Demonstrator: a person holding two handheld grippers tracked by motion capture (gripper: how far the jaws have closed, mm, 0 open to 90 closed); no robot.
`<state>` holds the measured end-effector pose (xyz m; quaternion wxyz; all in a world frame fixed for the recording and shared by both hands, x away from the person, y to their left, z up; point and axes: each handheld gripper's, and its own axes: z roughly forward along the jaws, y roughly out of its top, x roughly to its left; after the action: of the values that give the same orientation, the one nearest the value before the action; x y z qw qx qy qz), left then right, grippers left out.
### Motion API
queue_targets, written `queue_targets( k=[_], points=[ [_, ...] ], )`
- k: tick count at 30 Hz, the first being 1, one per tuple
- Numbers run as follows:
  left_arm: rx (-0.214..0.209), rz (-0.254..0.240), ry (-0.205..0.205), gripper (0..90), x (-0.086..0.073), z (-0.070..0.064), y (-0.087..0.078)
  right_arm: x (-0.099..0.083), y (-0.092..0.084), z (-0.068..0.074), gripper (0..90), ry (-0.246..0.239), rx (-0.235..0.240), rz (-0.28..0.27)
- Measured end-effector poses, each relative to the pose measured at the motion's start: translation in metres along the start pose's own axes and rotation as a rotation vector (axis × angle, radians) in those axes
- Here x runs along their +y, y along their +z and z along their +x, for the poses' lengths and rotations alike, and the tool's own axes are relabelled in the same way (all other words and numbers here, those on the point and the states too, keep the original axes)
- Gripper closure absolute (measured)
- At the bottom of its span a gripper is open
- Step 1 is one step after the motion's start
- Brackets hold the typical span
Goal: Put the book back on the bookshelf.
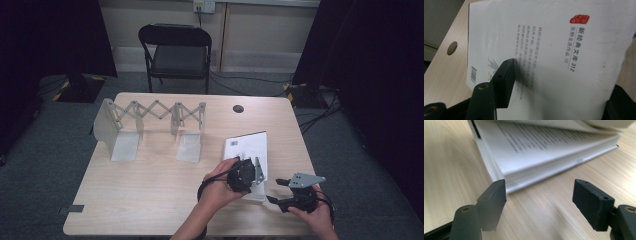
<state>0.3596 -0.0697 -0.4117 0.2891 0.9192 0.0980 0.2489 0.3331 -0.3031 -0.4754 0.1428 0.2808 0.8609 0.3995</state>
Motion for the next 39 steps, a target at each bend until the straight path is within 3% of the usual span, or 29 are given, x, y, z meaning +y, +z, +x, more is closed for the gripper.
queue_targets(
  k=[4, 8, 15, 26, 34, 39],
  points=[
    [-0.02, 0.015, -0.019, 43.8, 0.005, 0.009, -0.004, -0.005, 0.004, -0.003, 24.3, 0.002, -0.016, 0.025],
    [-0.035, 0.036, -0.018, 44.7, 0.01, 0.015, -0.006, -0.007, 0.009, -0.003, 24.2, -0.021, -0.027, 0.051],
    [-0.068, 0.049, -0.05, 45.1, 0.016, 0.027, -0.009, -0.006, 0.016, 0.001, 22.8, -0.063, -0.042, 0.087],
    [-0.1, 0.068, -0.074, 45.9, 0.023, 0.038, -0.01, 0.003, 0.032, -0.002, 22.4, -0.031, -0.058, 0.058],
    [-0.112, 0.108, -0.047, 45.9, 0.028, 0.038, -0.008, 0.008, 0.04, -0.005, 23.3, -0.049, -0.102, 0.037],
    [-0.108, 0.113, -0.043, 45.9, 0.028, 0.036, -0.008, 0.012, 0.045, -0.007, 24.2, -0.049, -0.104, 0.012]
  ],
)
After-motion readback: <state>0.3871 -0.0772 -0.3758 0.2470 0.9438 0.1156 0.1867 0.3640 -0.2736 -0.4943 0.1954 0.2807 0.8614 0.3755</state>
